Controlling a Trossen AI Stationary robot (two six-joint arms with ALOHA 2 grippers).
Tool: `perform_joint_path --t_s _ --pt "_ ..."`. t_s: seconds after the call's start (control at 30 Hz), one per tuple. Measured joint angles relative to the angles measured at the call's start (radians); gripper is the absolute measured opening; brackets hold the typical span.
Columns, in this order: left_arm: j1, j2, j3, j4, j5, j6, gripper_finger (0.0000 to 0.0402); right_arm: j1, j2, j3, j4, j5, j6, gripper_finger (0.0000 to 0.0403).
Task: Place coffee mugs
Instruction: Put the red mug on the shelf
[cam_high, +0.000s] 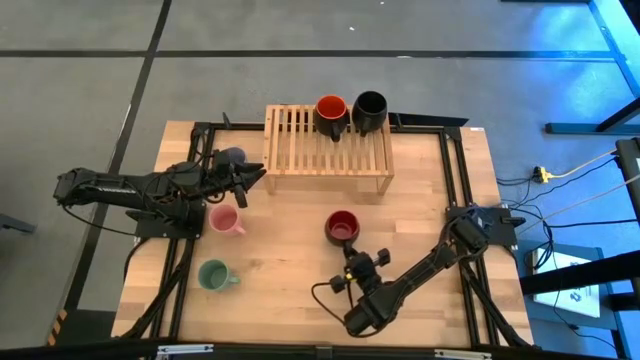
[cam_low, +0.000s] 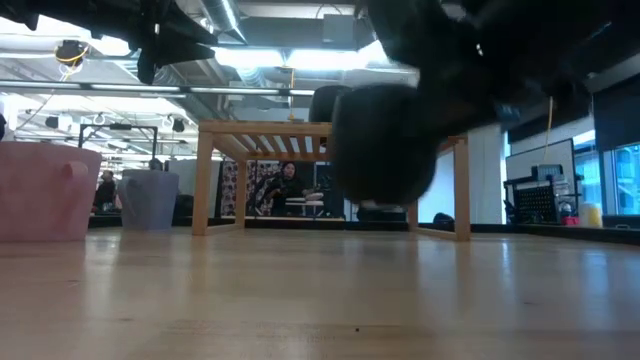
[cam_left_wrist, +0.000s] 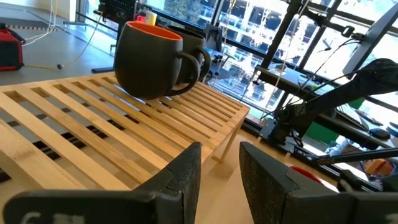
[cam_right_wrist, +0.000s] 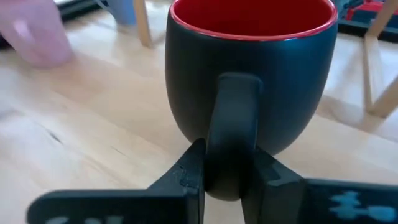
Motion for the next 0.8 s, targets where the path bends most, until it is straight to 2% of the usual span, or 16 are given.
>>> perform_joint_path --t_s 0.27,0.5,0.67,0.8 --pt "0.0 0.0 0.0 -0.001 0.035 0.0 0.0105 -0.021 -0.03 0.135 -0.062 0.038 -0.077 0.0043" --pt "0.0 0.0 0.0 -0.002 0.157 0.081 0.0105 -0.124 -0.033 0.368 -0.022 0.059 -0.403 0.0043" --pt "0.0 0.0 0.0 -0.003 0.228 0.129 0.0105 -0.227 -0.034 0.533 0.007 0.097 -0.555 0.0043" --pt "0.0 0.0 0.001 -0.043 0.267 0.131 0.0105 -0.328 -0.034 0.595 0.131 0.07 -0.783 0.0043"
